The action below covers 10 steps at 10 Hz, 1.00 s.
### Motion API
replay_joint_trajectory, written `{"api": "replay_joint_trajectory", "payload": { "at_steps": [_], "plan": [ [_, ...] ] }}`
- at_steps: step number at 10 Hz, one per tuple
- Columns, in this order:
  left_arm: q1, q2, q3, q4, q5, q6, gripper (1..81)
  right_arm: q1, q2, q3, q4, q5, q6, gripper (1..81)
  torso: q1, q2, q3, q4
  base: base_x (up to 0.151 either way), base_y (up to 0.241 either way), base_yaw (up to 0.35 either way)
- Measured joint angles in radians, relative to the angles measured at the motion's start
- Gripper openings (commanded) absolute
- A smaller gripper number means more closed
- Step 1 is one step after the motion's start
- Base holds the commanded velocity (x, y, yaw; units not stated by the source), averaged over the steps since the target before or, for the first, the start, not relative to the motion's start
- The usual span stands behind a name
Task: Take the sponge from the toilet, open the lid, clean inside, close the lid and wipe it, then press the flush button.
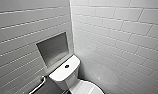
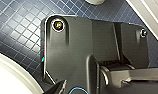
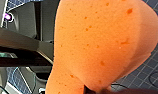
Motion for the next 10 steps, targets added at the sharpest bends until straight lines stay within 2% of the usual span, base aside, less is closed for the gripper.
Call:
{"api": "replay_joint_trajectory", "payload": {
  "at_steps": [2, 3, 4, 5, 7, 8, 9, 10],
  "plan": [
    [0.022, 0.078, -0.151, 0.023, 0.002, 0.006, 81.1, -0.009, 0.027, -0.002, 0.007, -0.003, -0.001, 1.0, 0.0, 0.0, 0.0, 0.0, 0.0, 0.0, 0.0],
    [0.038, 0.114, -0.203, 0.041, 0.004, 0.007, 81.1, -0.021, 0.039, -0.01, 0.036, -0.006, -0.016, 1.0, 0.0, 0.0, 0.0, 0.0, 0.0, 0.0, 0.0],
    [0.062, 0.15, -0.231, 0.064, 0.004, 0.01, 81.1, -0.033, 0.045, -0.019, 0.087, -0.011, -0.08, 1.0, 0.0, 0.0, 0.0, 0.0, 0.0, 0.0, 0.0],
    [0.091, 0.177, -0.237, 0.087, 0.006, 0.013, 81.1, -0.037, 0.051, -0.032, 0.165, -0.026, -0.186, 1.0, 0.0, 0.0, 0.0, 0.0, 0.0, 0.0, 0.0],
    [0.111, 0.185, -0.24, 0.114, 0.012, 0.016, 81.1, -0.037, 0.058, -0.047, 0.41, -0.038, -0.454, 1.0, 0.0, -0.003, 0.001, 0.0, 0.0, 0.0, 0.0],
    [0.11, 0.18, -0.244, 0.138, 0.011, 0.017, 81.1, -0.037, 0.063, -0.05, 0.52, -0.02, -0.556, 1.0, 0.008, -0.015, 0.001, 0.0, 0.0, 0.0, 0.0],
    [0.112, 0.181, -0.248, 0.145, 0.011, 0.017, 81.1, -0.035, 0.062, -0.049, 0.581, -0.005, -0.602, 1.0, 0.024, -0.041, 0.001, 0.0, 0.0, 0.0, 0.0],
    [0.116, 0.188, -0.248, 0.148, 0.011, 0.017, 81.1, -0.024, 0.053, -0.048, 0.603, 0.0, -0.61, 1.0, 0.045, -0.076, 0.002, 0.0, 0.0, 0.0, 0.0]
  ]
}}
